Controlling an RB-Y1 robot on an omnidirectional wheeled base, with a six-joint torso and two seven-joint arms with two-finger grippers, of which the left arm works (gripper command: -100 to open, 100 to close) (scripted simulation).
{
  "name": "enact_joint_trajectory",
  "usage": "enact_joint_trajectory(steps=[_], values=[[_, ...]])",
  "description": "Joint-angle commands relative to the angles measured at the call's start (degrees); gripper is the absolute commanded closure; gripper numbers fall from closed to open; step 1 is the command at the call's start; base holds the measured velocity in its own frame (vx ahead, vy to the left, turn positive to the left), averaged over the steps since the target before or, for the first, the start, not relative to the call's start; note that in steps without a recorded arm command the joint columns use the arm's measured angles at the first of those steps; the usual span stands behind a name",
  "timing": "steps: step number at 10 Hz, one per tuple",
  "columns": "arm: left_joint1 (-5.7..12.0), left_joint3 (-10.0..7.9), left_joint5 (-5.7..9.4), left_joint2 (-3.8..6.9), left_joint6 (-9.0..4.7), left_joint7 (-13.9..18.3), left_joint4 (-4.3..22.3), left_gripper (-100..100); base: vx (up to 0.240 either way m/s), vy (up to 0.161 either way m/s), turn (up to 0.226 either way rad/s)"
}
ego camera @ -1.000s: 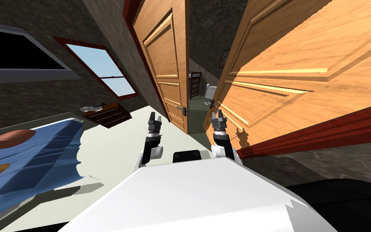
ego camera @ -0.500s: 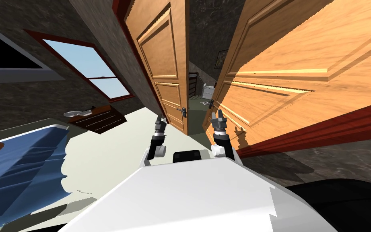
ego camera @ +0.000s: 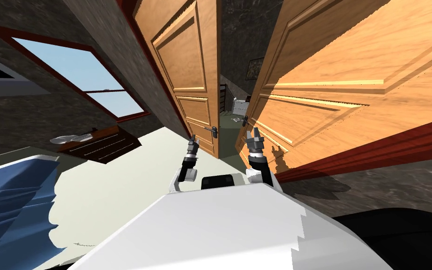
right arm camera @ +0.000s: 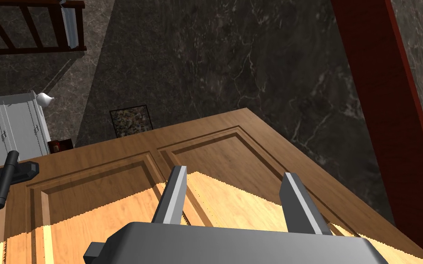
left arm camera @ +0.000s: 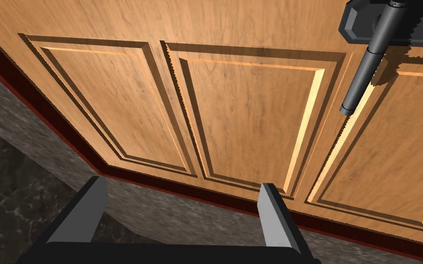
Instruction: Push the door open
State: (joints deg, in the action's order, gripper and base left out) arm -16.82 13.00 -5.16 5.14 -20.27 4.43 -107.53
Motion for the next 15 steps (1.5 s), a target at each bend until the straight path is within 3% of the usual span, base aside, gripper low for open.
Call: enact_joint_trajectory(steps=[1, 8, 9, 15], values=[[1.05, 0.83, 0.3, 0.72, 0.76, 0.76, 1.91, -100, 0.082, 0.099, -0.136], [5.53, 4.95, 0.82, 1.94, 2.49, 2.49, 11.44, -100, 0.075, 0.104, -0.124], [5.53, 4.95, 0.82, 1.94, 2.49, 2.49, 11.44, -100, 0.037, 0.063, -0.046], [9.2, 8.33, 1.25, 2.8, 3.91, 3.92, 19.25, -100, 0.06, 0.091, -0.109]])
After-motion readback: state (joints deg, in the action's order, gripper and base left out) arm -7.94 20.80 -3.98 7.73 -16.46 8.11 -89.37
